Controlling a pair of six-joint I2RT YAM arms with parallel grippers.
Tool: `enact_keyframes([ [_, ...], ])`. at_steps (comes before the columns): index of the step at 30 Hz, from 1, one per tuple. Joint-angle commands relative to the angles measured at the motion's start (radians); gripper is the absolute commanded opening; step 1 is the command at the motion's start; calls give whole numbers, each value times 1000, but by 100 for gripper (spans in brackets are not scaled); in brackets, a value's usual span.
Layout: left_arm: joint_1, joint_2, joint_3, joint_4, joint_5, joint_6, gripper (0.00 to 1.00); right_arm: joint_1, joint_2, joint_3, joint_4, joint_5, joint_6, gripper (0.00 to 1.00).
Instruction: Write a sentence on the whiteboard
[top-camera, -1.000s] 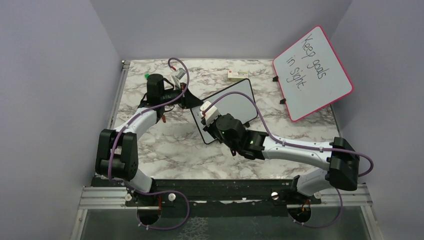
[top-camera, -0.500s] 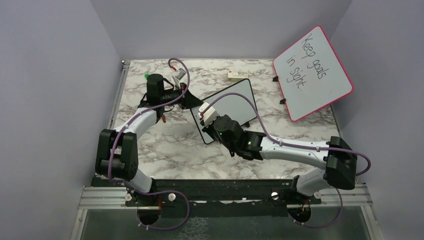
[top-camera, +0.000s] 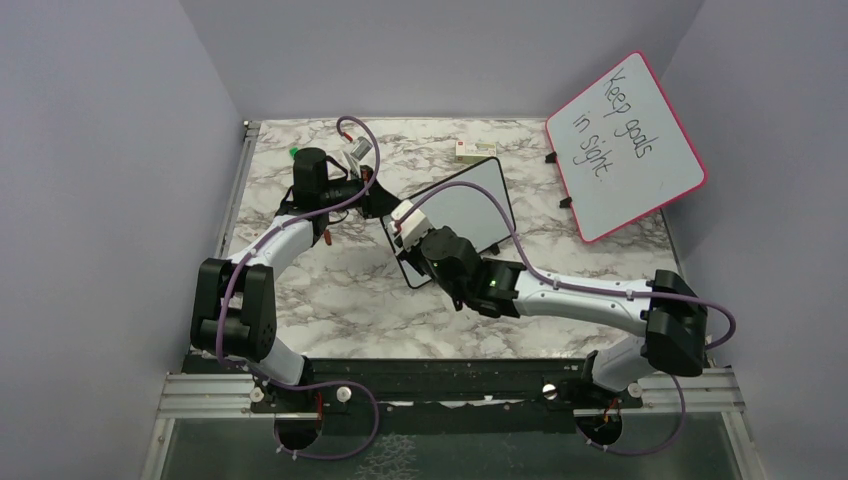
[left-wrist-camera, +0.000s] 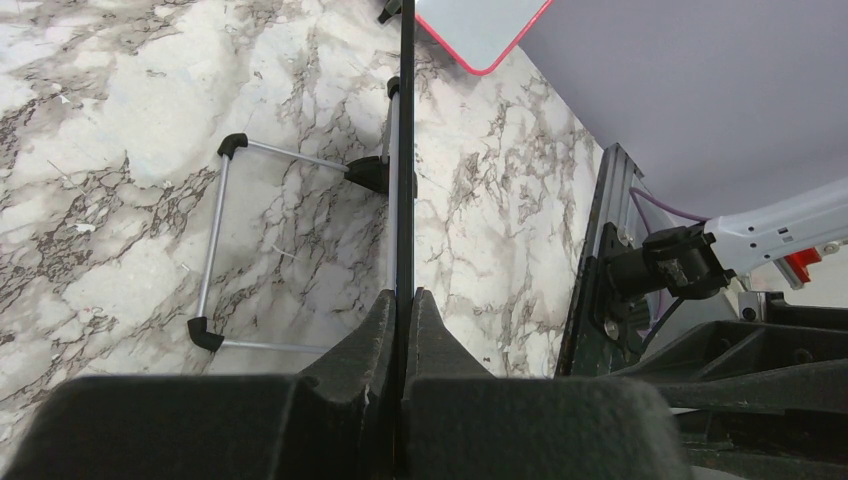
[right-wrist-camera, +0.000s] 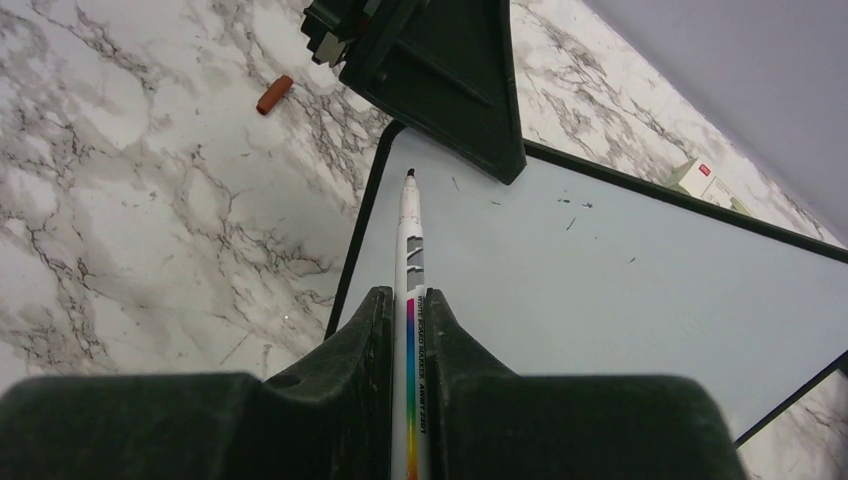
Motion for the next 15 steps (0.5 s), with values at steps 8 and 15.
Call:
enact_keyframes([
  [8,3,-3,-6,-17,26,25,0,13,35,43,15,35,-8,1],
  [15,3,-4,-6,-18,28,24,0,13,49,47,2,52,-2,1],
])
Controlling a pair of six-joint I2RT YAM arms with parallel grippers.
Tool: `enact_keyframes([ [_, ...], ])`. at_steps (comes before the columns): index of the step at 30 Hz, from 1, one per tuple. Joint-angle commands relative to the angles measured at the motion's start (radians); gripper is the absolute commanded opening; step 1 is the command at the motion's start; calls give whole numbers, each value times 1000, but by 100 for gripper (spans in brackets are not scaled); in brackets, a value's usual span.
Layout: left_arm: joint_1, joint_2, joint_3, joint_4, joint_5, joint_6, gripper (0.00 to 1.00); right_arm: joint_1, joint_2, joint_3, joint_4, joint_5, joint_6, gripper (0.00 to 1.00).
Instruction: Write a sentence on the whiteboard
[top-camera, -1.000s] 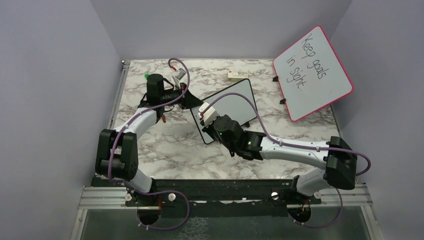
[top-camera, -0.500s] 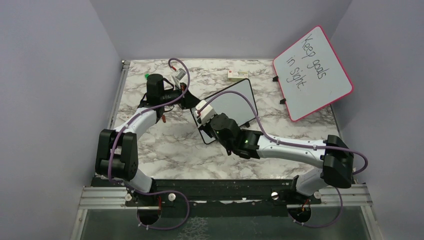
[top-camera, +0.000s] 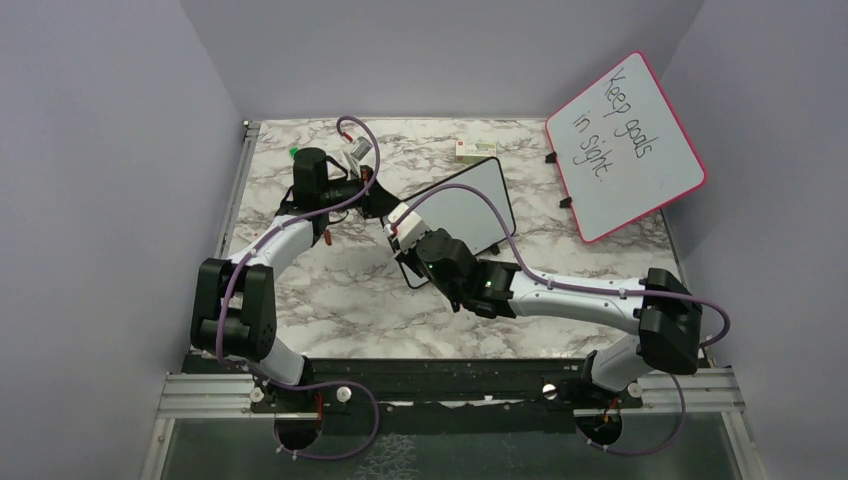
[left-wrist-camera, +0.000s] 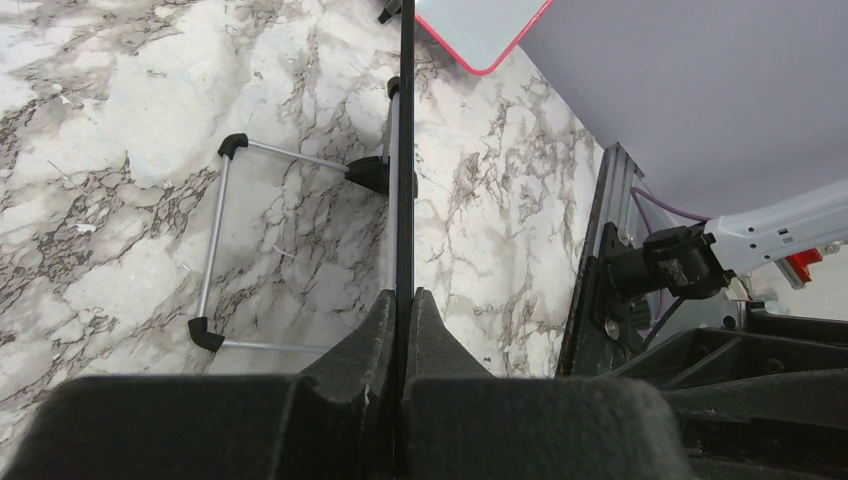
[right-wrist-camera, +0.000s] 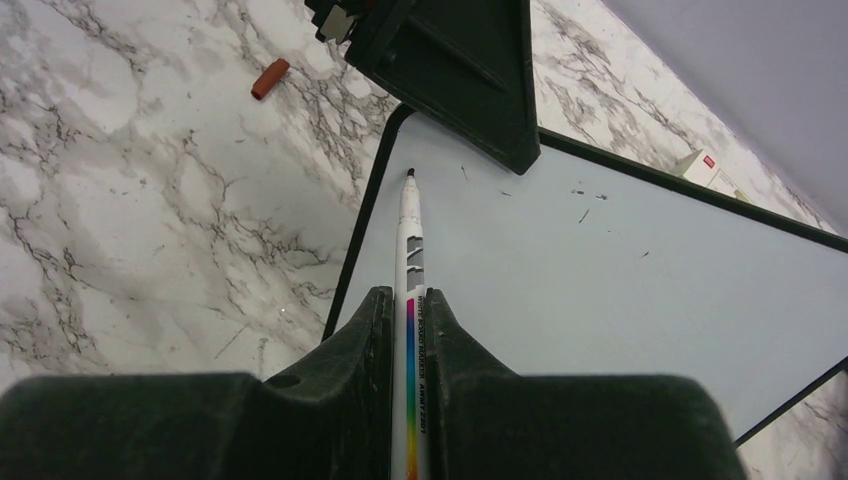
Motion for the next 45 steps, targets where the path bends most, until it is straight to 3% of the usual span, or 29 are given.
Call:
enact_keyframes([
  [1,2,-4,-6,-17,27,22,0,8,22,43,-2,47,4,1],
  [45,2,2,-2,-17,28,15,0,8,66,92,-258,9,98,1],
])
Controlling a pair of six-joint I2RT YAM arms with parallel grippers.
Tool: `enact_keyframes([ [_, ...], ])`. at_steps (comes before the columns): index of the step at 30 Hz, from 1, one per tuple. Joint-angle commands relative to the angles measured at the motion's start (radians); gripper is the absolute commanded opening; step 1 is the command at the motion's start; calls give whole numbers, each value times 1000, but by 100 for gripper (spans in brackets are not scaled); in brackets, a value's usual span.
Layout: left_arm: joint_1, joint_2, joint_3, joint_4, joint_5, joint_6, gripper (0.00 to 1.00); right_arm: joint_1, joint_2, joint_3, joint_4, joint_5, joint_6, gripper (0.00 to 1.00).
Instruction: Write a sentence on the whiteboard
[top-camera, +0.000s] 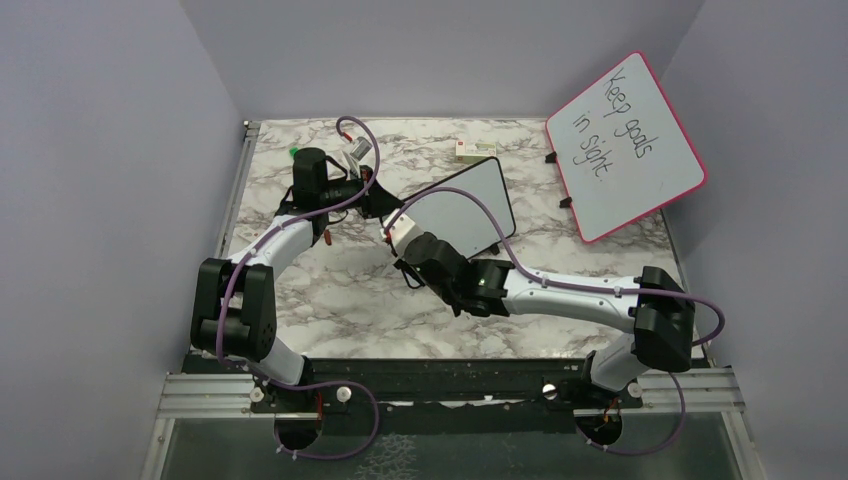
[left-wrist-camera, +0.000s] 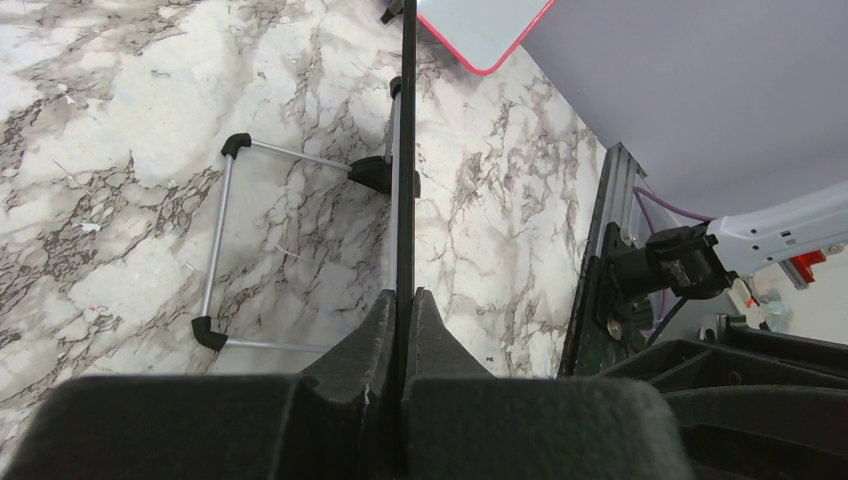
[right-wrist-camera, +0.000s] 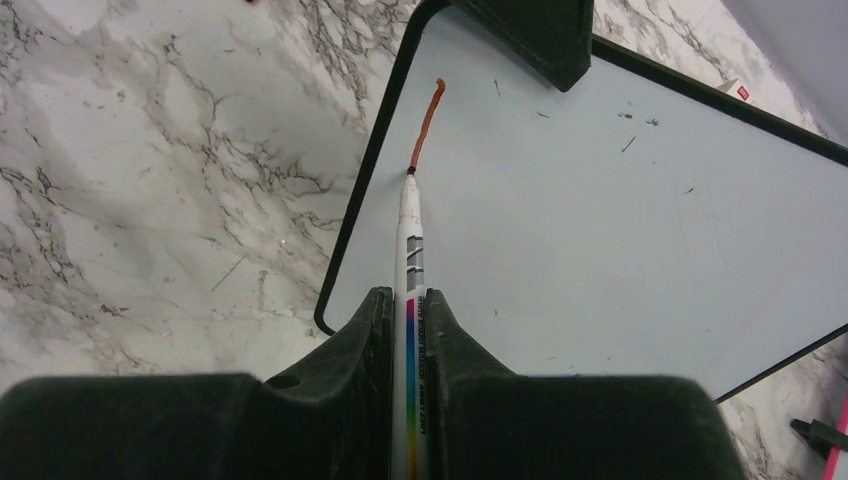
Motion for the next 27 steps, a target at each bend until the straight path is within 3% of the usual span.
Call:
enact_keyframes([
  [1,2,2,-2,-16,28,11,0,1,29,27,-47,-17,20,1],
  [14,2,4,-2,-16,28,11,0,2,-12,14,-19,-21,18,1],
  [27,2,6,-2,-16,30,9,0,3,-99,-76,182,79,-5,1],
])
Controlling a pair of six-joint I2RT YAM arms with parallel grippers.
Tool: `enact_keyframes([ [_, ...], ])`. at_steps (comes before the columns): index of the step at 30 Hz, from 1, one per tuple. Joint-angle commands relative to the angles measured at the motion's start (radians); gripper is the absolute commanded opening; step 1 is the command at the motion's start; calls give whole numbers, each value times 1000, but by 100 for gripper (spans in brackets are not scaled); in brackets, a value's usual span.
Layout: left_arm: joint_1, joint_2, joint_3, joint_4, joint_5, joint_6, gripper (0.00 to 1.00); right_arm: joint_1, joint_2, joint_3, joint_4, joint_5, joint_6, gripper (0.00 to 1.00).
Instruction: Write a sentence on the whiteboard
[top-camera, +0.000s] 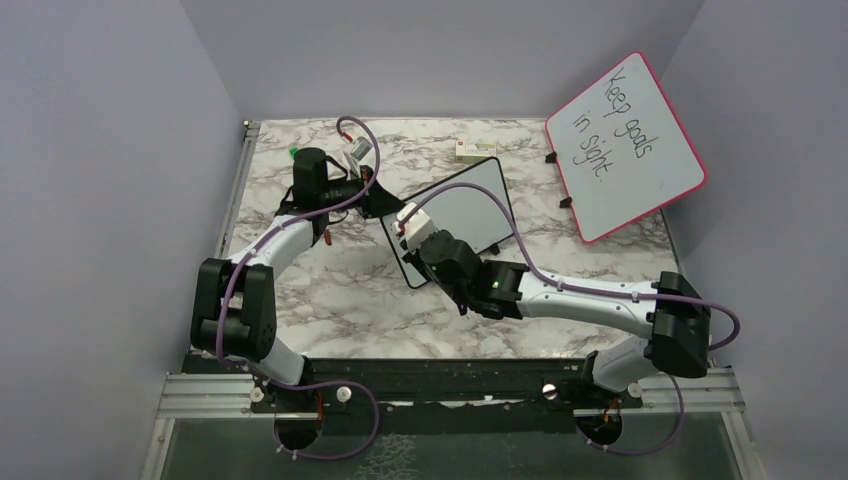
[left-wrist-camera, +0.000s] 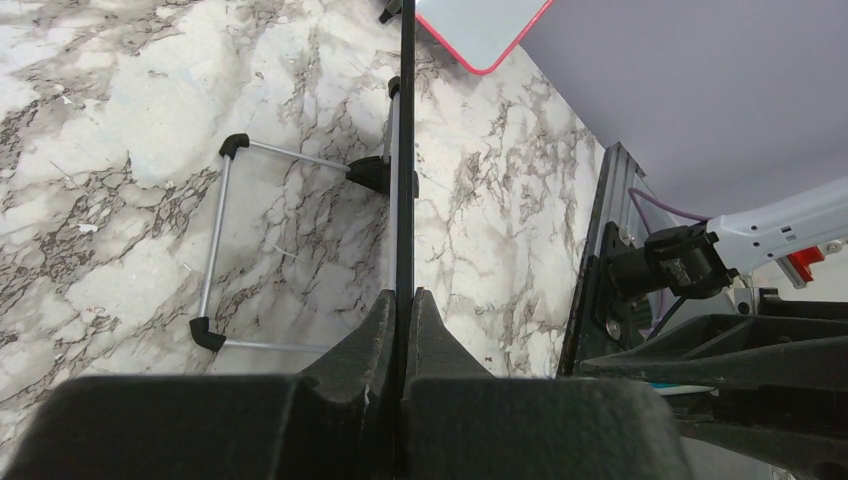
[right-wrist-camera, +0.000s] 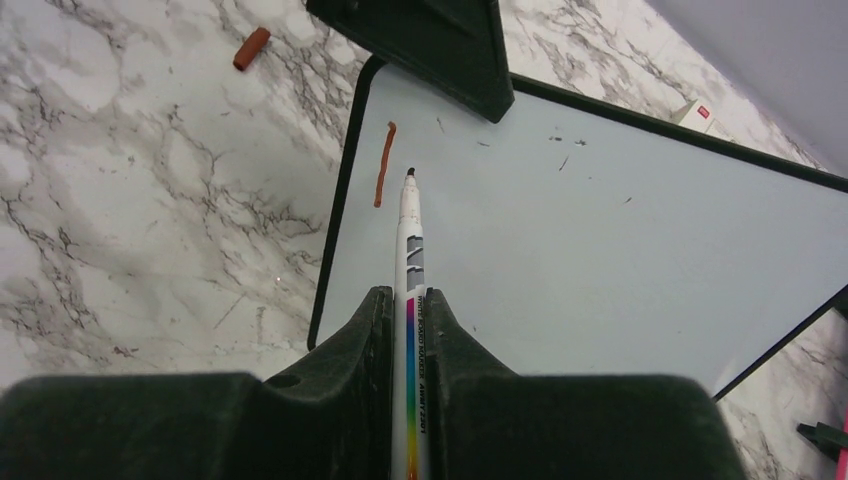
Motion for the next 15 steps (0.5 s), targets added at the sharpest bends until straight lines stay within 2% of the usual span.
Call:
enact_keyframes([
  [1,2,6,-2,-16,31,10,0,3,-19,-18,114,67,-13,1],
  [15,2,7,-2,-16,33,10,0,3,29,7,126,69,-29,1],
])
